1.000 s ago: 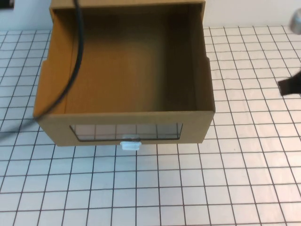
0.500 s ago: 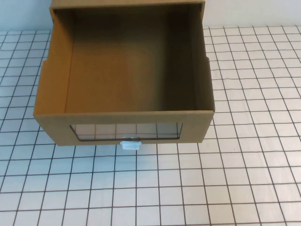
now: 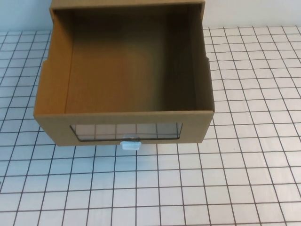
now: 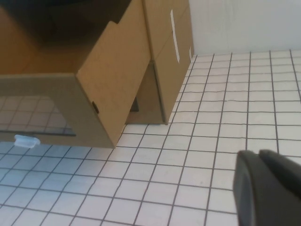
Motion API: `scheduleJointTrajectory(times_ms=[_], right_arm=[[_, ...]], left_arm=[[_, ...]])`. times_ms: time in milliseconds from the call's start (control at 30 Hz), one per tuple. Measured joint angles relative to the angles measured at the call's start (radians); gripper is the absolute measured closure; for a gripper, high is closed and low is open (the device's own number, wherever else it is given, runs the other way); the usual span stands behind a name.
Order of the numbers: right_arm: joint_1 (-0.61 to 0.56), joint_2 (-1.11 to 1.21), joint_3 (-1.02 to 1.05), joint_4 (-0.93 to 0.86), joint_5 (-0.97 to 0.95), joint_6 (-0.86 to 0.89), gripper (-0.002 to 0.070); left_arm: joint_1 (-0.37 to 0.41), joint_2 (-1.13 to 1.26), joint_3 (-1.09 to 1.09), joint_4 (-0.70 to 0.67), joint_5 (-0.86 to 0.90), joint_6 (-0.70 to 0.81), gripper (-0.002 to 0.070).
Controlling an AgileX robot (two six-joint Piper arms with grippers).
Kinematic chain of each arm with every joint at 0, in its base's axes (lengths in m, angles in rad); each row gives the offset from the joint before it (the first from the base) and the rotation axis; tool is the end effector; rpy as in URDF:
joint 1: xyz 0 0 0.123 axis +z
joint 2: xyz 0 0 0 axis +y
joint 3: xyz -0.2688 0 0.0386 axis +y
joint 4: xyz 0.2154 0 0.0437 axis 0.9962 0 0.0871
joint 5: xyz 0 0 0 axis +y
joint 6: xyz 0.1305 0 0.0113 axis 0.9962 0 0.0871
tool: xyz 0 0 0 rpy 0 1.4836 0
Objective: Open the shoe box
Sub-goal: 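Pull the top drawer of the cardboard box fully open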
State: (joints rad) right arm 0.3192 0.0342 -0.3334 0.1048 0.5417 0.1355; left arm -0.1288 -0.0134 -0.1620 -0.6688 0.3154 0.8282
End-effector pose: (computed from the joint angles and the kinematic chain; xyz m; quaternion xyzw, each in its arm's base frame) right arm 0.0499 0.0239 0.2560 -0.0531 0.7571 0.1948 0.6213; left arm 0.0599 -0.0332 0.2401 0.1768 0.6803 -0.0484 0.7096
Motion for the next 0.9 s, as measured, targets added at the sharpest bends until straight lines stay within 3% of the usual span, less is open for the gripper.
scheduleJointTrajectory(times_ms=[267, 900], right_arm=[[0.0, -0.009, 0.061, 0.004, -0.068, 0.0, 0.0689], [0.0, -0.009, 0.061, 0.004, -0.073, 0.0, 0.0689]], left_arm=[[0.0, 0.0, 0.176, -0.023, -0.191, 0.002, 0.0677], [0.0, 0.0, 0.189, -0.038, -0.128, 0.002, 0.0677]])
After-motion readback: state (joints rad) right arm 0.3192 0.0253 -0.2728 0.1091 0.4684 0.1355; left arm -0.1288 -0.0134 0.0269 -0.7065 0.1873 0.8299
